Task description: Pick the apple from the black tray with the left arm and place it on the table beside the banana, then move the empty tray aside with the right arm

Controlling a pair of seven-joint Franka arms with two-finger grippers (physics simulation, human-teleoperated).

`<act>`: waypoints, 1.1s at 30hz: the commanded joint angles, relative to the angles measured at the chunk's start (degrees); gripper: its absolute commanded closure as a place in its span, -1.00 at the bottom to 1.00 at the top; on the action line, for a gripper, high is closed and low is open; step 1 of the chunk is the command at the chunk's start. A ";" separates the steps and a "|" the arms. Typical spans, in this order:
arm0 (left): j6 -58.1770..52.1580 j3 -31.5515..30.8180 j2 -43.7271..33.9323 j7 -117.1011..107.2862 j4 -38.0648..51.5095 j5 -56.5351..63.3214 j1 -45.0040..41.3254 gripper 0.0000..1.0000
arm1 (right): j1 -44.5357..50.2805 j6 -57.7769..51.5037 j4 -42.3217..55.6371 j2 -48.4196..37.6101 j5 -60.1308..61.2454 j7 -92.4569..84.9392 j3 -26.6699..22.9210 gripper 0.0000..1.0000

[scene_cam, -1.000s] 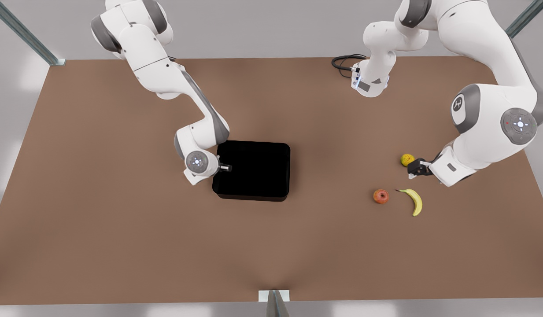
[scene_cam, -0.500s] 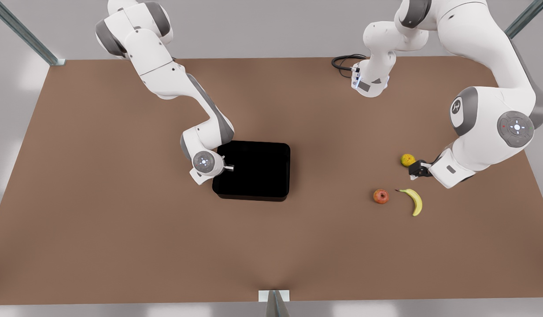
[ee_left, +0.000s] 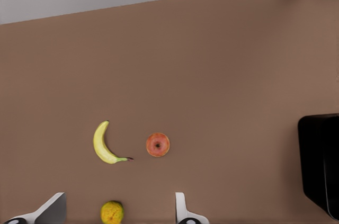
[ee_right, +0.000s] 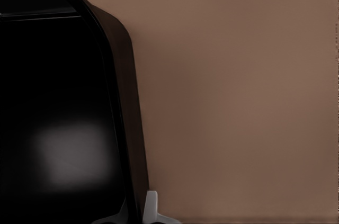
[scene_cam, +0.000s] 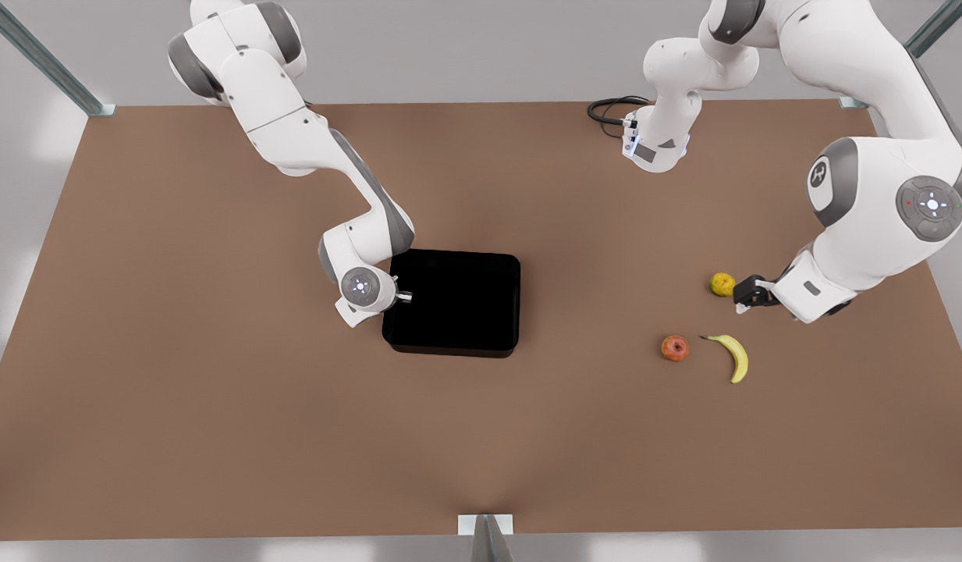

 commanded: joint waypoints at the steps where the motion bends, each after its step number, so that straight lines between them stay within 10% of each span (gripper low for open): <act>1: -0.14 0.33 -0.07 0.38 0.13 0.16 0.14 -1.00 | 0.00 -1.88 0.07 -0.69 -0.14 0.58 0.00 0.55; 19: -1.10 -0.10 -1.13 -0.23 -0.13 -0.10 -0.04 -1.00 | -0.70 -17.79 5.78 -11.94 0.03 -2.23 -0.26 0.71; 33: -1.10 -0.19 -0.95 -0.23 -0.31 -0.72 -0.04 -1.00 | -0.70 -29.92 13.43 -12.46 -4.27 -38.26 -17.49 0.75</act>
